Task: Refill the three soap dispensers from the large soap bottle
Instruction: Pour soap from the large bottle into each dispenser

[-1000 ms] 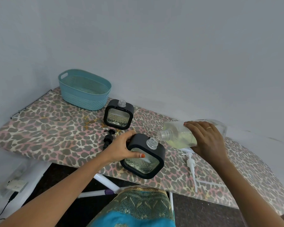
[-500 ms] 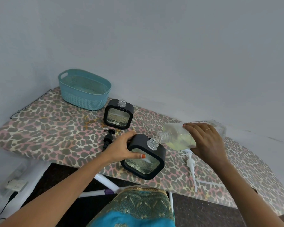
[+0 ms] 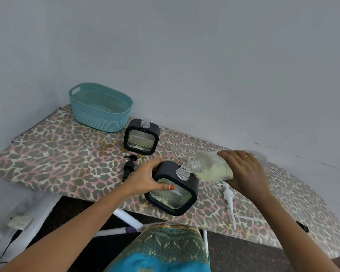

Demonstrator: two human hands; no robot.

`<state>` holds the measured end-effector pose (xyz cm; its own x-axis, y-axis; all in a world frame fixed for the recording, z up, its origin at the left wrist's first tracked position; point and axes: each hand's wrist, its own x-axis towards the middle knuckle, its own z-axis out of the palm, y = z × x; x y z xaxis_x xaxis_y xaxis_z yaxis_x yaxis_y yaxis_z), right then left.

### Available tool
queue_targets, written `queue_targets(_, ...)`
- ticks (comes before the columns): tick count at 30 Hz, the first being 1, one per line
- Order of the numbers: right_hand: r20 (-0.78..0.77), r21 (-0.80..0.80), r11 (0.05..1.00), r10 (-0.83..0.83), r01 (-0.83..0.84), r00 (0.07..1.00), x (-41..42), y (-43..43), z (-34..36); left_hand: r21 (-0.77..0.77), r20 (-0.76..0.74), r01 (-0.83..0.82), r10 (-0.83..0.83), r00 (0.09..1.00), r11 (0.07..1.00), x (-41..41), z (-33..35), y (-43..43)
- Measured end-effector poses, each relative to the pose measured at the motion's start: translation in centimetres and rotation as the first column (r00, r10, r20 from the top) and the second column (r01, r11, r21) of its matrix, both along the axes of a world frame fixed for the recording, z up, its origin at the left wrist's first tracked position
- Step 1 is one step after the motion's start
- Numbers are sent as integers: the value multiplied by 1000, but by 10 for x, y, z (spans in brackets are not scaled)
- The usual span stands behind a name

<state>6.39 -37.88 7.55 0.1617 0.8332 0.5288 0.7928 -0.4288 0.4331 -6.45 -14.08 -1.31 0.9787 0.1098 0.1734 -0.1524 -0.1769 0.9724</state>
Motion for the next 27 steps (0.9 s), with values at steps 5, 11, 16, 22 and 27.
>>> queue_targets(5,-43,30,999,-22,24,999,-2,-1,-5,-4,-17,-4,3,1000,1000,0,1,-1)
queue_targets(11,-149,165,984,-43,68,988,-6,-1,-16,-18,-61,5,-7,998,1000,1,8,-3)
queue_targets(16,-400,310,920,-104,241,910,-14,3,-35,-21,-43,-26,25,999,999,5,13,-2)
queue_targets(22,-796,516,674,149,529,586,-26,9,-55,-13,-55,-78,78,995,997,15,14,3)
queue_targets(27,-815,573,531,293,624,499,-33,15,-72,-24,-40,-126,125,991,992,24,18,1)
